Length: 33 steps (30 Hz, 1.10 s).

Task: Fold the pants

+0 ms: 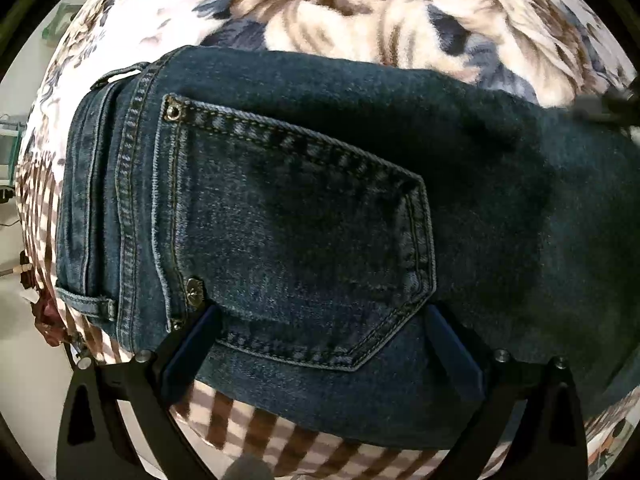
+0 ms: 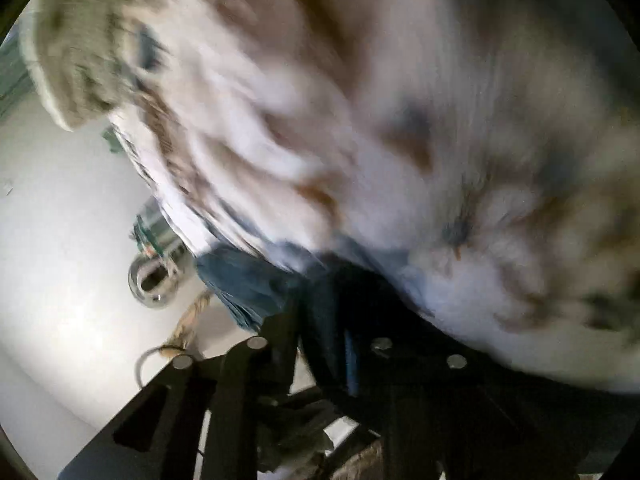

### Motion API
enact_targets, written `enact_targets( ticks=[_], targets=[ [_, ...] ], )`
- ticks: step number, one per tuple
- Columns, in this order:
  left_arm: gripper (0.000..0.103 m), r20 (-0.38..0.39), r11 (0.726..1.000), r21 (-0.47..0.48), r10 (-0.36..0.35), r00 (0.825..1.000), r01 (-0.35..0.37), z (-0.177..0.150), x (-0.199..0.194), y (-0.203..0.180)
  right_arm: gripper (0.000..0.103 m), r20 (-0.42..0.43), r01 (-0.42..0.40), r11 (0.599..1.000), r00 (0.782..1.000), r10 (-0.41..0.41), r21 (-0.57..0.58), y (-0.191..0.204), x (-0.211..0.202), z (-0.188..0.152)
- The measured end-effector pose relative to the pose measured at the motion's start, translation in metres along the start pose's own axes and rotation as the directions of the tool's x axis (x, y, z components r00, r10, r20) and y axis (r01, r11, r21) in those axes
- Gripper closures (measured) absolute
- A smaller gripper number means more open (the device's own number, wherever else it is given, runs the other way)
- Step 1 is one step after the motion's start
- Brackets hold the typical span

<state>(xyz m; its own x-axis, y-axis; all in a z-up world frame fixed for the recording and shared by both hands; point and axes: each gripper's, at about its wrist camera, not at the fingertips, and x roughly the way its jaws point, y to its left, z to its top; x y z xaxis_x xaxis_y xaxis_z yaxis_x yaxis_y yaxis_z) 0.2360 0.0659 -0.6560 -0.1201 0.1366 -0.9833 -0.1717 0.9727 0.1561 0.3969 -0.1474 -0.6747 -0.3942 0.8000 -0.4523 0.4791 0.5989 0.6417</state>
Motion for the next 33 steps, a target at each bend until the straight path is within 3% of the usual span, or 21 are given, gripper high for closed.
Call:
enact_targets(
  ticks=[5,7,8,9,11,14,15,17,18,19,20,21,22,25,26,27,28,29,31,33],
  targets=[
    [0.000,-0.004,1.000,0.016,0.003,1.000,-0.003,-0.001,-0.002,0.000,0.090,0.170,0.045,0.995,0.985,-0.029,-0.092,0.018,-0.057,-0.013],
    [0.000,-0.005,1.000,0.014,0.000,1.000,0.000,-0.001,-0.007,0.000,0.075,0.196,0.117,0.985,0.976,-0.090,-0.126,0.023,-0.066,-0.016],
    [0.000,-0.006,1.000,0.010,-0.006,1.000,0.006,0.000,-0.010,0.001,0.052,0.196,0.170,0.975,0.970,-0.141,-0.144,0.025,-0.070,-0.019],
    [0.000,-0.004,1.000,0.005,-0.014,1.000,0.014,0.001,-0.014,0.001,0.047,0.193,0.218,0.961,0.964,-0.185,-0.171,0.029,-0.067,-0.022],
    [0.000,0.009,0.999,-0.007,-0.038,0.999,0.038,0.005,-0.024,0.001,0.047,0.184,0.316,0.921,0.943,-0.278,-0.230,0.029,-0.056,-0.026],
    [0.000,0.029,0.997,-0.019,-0.072,0.997,0.073,0.014,-0.037,-0.002,0.047,0.169,0.431,0.875,0.900,-0.401,-0.219,0.009,-0.044,-0.029],
    [0.000,0.036,0.996,-0.019,-0.082,0.996,0.083,0.018,-0.041,-0.005,0.047,0.159,0.419,0.882,0.906,-0.392,-0.215,0.004,-0.043,-0.030],
    [0.000,0.053,0.995,-0.008,-0.101,0.994,0.101,0.027,-0.048,-0.012,0.047,0.113,0.311,0.930,0.949,-0.294,-0.196,-0.010,-0.044,-0.030],
    [0.000,0.065,0.995,0.004,-0.096,0.993,0.096,0.033,-0.049,-0.018,0.047,0.112,0.289,0.938,0.956,-0.271,-0.190,-0.015,-0.047,-0.031],
    [0.000,0.072,0.996,0.016,-0.089,0.993,0.088,0.037,-0.047,-0.023,0.048,0.127,0.300,0.933,0.952,-0.279,-0.199,-0.018,-0.050,-0.032],
    [0.000,0.075,0.997,0.033,-0.068,0.995,0.065,0.044,-0.038,-0.030,0.066,0.153,0.328,0.922,0.942,-0.300,-0.208,-0.021,-0.053,-0.034],
    [0.000,0.063,0.998,0.048,-0.038,0.997,0.035,0.048,-0.027,-0.035,0.093,0.176,0.359,0.909,0.929,-0.326,-0.210,-0.024,-0.057,-0.037],
    [0.000,0.047,0.998,0.059,-0.017,0.999,0.014,0.051,-0.019,-0.038,0.095,0.183,0.393,0.896,0.915,-0.359,-0.206,-0.026,-0.057,-0.038],
    [0.000,0.011,0.998,0.059,-0.011,1.000,0.011,0.060,-0.003,-0.039,0.096,0.282,0.521,0.846,0.833,-0.476,-0.110,-0.040,-0.080,-0.044],
    [0.000,0.006,0.998,0.053,-0.014,1.000,0.014,0.061,-0.005,-0.039,0.095,0.311,0.530,0.843,0.819,-0.482,-0.090,-0.042,-0.091,-0.045],
    [0.000,0.006,0.999,0.050,-0.022,1.000,0.022,0.063,-0.011,-0.038,0.094,0.337,0.500,0.863,0.827,-0.450,-0.074,-0.044,-0.104,-0.046],
    [0.000,0.011,0.998,0.047,-0.034,0.999,0.034,0.064,-0.018,-0.037,0.094,0.331,0.460,0.885,0.848,-0.413,-0.075,-0.045,-0.112,-0.047],
    [0.000,0.018,0.998,0.042,-0.047,0.999,0.046,0.065,-0.023,-0.036,0.090,0.292,0.384,0.918,0.893,-0.343,-0.095,-0.046,-0.116,-0.048],
    [0.000,0.039,0.998,0.026,-0.066,0.997,0.065,0.070,-0.034,-0.034,0.082,0.269,0.332,0.934,0.919,-0.288,-0.135,-0.044,-0.122,-0.055],
    [0.000,0.054,0.998,0.027,-0.056,0.997,0.054,0.076,-0.035,-0.037,0.079,0.168,0.289,0.937,0.951,-0.259,-0.197,-0.040,-0.105,-0.066]
  ],
)
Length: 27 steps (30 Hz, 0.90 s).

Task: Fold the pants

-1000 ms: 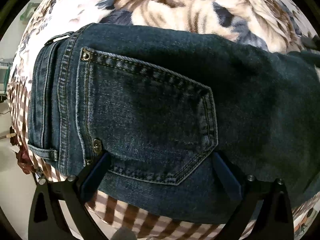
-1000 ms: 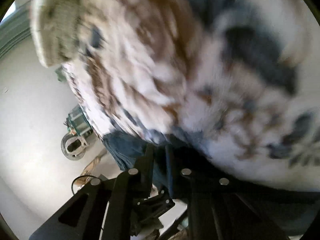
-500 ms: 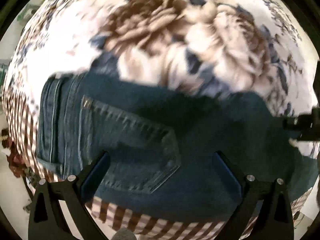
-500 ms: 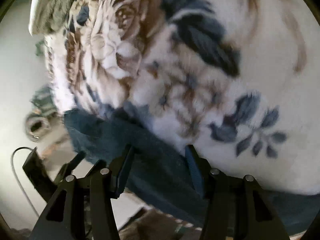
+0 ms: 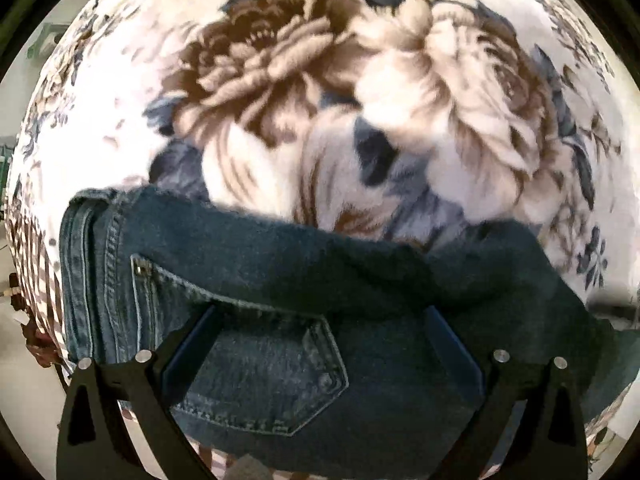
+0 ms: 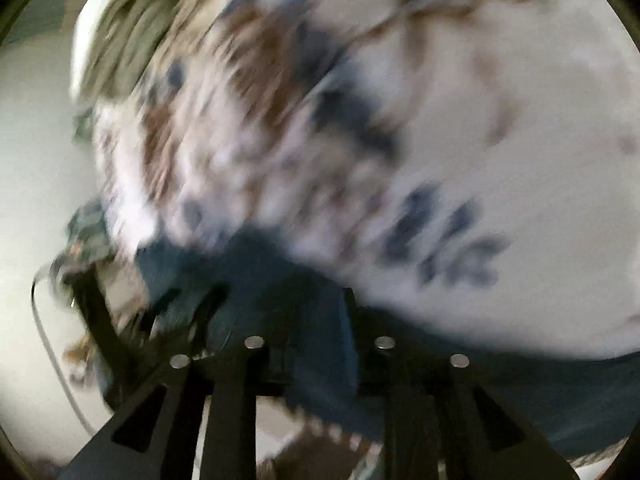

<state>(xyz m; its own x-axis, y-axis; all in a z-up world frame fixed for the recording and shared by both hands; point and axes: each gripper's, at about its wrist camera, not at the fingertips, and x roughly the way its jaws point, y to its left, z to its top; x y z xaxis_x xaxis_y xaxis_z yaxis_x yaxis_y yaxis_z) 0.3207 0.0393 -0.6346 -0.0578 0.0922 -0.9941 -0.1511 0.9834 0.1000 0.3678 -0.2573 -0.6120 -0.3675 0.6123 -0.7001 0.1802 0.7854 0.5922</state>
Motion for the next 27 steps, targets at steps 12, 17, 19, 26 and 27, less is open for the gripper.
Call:
enact_targets(
  ticks=[12,17,19,26,27],
  targets=[
    [0.000,0.002,0.997,0.044,0.058,0.998,-0.058,0.020,0.021,-0.010,0.103,0.145,0.127,0.925,0.971,-0.190,0.359,-0.156,-0.064,-0.042],
    [0.000,-0.001,0.996,0.067,0.064,0.998,-0.064,-0.011,-0.010,-0.008,0.095,0.239,0.094,0.898,0.947,-0.214,0.431,-0.198,-0.109,-0.081],
    [0.000,0.020,0.997,0.078,0.027,0.999,-0.029,-0.029,-0.027,-0.009,0.082,0.278,0.085,0.924,0.940,-0.199,0.373,-0.184,-0.115,-0.098],
    [0.000,-0.129,0.993,0.115,-0.007,0.992,0.022,-0.111,0.013,-0.025,0.043,0.113,-0.020,0.955,0.993,-0.014,0.296,-0.144,0.001,-0.153],
    [0.000,-0.122,0.993,0.117,-0.004,0.992,0.018,-0.121,0.015,-0.020,0.059,0.119,-0.014,0.952,0.993,-0.023,0.305,-0.148,0.010,-0.159]
  ],
)
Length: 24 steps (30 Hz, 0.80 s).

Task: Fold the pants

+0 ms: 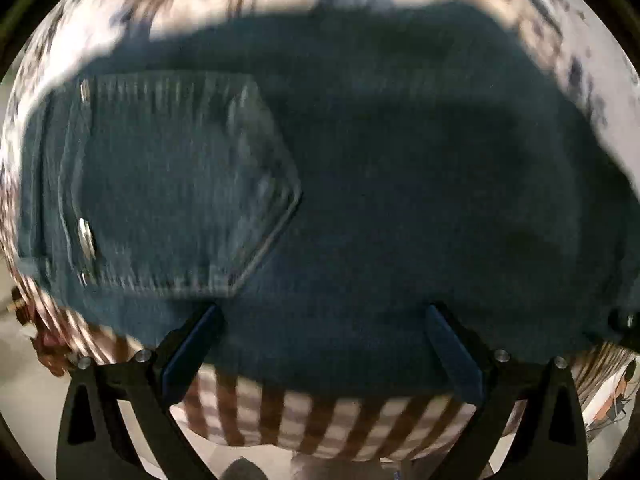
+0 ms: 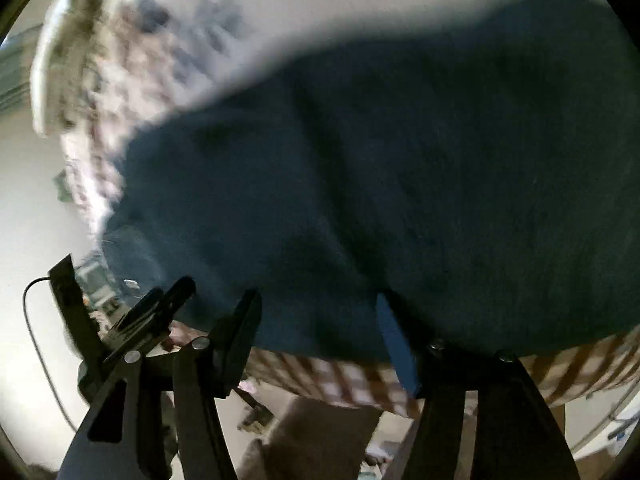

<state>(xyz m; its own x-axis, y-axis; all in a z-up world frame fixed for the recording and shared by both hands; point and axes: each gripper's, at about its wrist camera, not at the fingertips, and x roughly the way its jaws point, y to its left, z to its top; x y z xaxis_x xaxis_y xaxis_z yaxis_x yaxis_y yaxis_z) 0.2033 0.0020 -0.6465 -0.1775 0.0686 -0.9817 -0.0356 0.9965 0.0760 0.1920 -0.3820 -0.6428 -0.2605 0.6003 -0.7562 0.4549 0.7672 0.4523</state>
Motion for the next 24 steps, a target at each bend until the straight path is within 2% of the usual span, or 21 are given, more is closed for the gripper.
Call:
enact_targets(
  ticks=[1,2,3,6,7,11,13,17,20,21,22,24],
  targets=[
    [0.000,0.010,1.000,0.006,0.007,1.000,-0.007,-0.006,0.000,0.003,0.072,0.029,0.005,1.000,1.000,-0.006,0.013,-0.006,0.001,-0.002],
    [0.000,0.020,1.000,0.010,0.003,1.000,-0.003,-0.010,-0.003,0.005,0.101,0.034,0.014,0.999,0.999,-0.015,0.045,-0.020,-0.002,-0.003],
    [0.000,0.023,1.000,0.016,0.003,1.000,-0.004,-0.014,-0.005,0.007,0.103,0.035,0.006,0.997,0.999,-0.009,0.079,-0.036,-0.007,-0.004],
    [0.000,0.009,1.000,0.025,0.015,1.000,-0.015,-0.018,-0.006,0.011,0.103,0.074,-0.145,0.966,0.988,0.132,0.215,-0.087,-0.020,0.000],
    [0.000,-0.001,1.000,0.015,0.021,1.000,-0.021,-0.017,-0.007,0.010,0.103,0.085,-0.166,0.959,0.985,0.150,0.231,-0.097,-0.026,0.003],
    [0.000,-0.034,0.999,-0.013,0.044,0.998,-0.044,-0.011,-0.008,0.011,0.103,0.188,-0.145,0.952,0.978,0.096,0.269,-0.137,-0.065,0.014],
    [0.000,-0.044,0.998,-0.018,0.051,0.998,-0.052,0.003,-0.006,0.006,0.103,0.229,-0.158,0.938,0.969,0.088,0.309,-0.173,-0.093,0.017],
    [0.000,-0.056,0.997,-0.039,0.068,0.996,-0.070,0.006,-0.003,0.002,0.103,0.307,-0.221,0.896,0.946,0.101,0.386,-0.265,-0.158,0.026],
    [0.000,-0.094,0.994,-0.079,0.065,0.993,-0.073,0.009,-0.011,-0.005,0.103,0.355,-0.249,0.880,0.929,0.100,0.404,-0.307,-0.187,0.026],
    [0.000,-0.093,0.994,-0.086,0.056,0.994,-0.064,0.011,-0.014,-0.011,0.103,0.370,-0.249,0.878,0.924,0.090,0.408,-0.323,-0.199,0.028],
    [0.000,-0.078,0.995,-0.086,0.043,0.996,-0.050,0.014,-0.024,-0.021,0.103,0.389,-0.250,0.875,0.918,0.078,0.415,-0.323,-0.201,0.025],
    [0.000,-0.018,0.999,-0.042,0.035,0.999,-0.036,0.021,-0.047,-0.053,0.103,0.424,-0.277,0.855,0.903,0.075,0.438,-0.332,-0.211,0.018]
  ],
)
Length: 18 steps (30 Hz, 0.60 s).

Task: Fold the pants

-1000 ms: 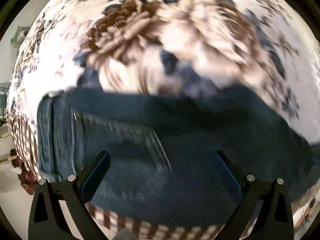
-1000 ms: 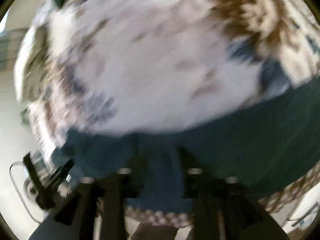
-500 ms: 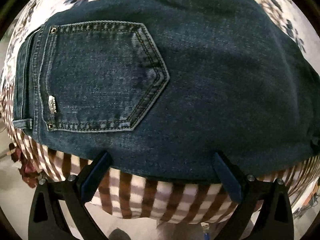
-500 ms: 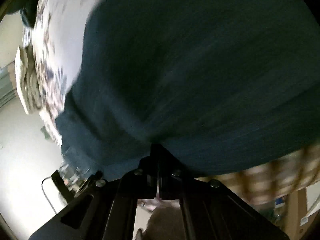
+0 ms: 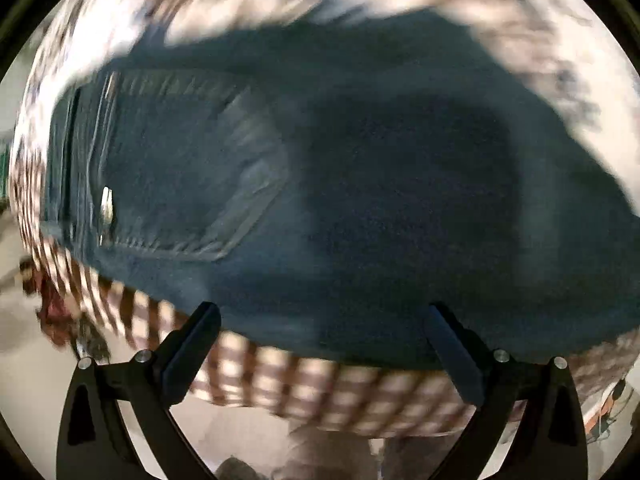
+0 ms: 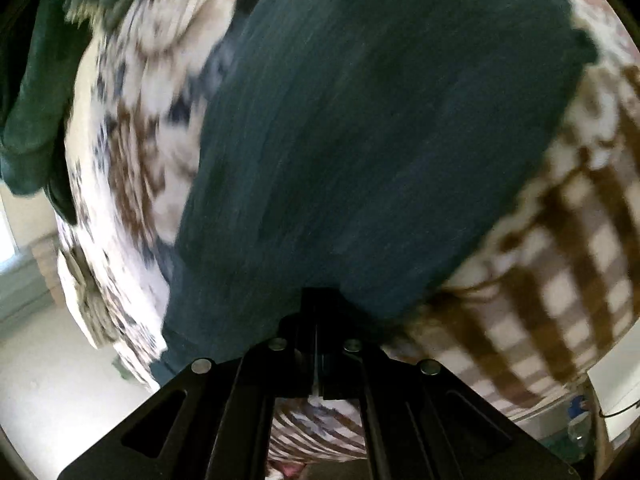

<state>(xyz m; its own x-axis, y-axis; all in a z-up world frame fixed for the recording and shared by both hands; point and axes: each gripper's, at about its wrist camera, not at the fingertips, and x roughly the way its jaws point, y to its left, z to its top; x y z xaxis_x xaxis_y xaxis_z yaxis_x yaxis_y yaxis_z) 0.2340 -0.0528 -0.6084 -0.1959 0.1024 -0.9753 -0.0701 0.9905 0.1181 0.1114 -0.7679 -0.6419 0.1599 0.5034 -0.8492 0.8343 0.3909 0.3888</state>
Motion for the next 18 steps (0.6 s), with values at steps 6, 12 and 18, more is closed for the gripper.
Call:
enact_targets(
  ticks=[6,12,18],
  targets=[
    [0.000,0.130,0.962,0.257,-0.124,0.984,0.088,0.019,-0.058,-0.153,0.058,0.201,0.033,0.999,0.979,-0.040,0.037,-0.023,-0.067,0.010],
    [0.000,0.106,0.908,0.407,-0.155,0.982,0.100,0.027,-0.037,-0.258,0.045,0.199,-0.059,0.987,0.980,0.029,0.148,-0.052,-0.066,0.019],
    [0.000,0.090,0.920,0.384,-0.122,0.988,0.079,0.043,0.005,-0.277,0.045,0.400,-0.382,0.922,0.857,0.324,0.071,-0.075,-0.068,0.034]
  ],
)
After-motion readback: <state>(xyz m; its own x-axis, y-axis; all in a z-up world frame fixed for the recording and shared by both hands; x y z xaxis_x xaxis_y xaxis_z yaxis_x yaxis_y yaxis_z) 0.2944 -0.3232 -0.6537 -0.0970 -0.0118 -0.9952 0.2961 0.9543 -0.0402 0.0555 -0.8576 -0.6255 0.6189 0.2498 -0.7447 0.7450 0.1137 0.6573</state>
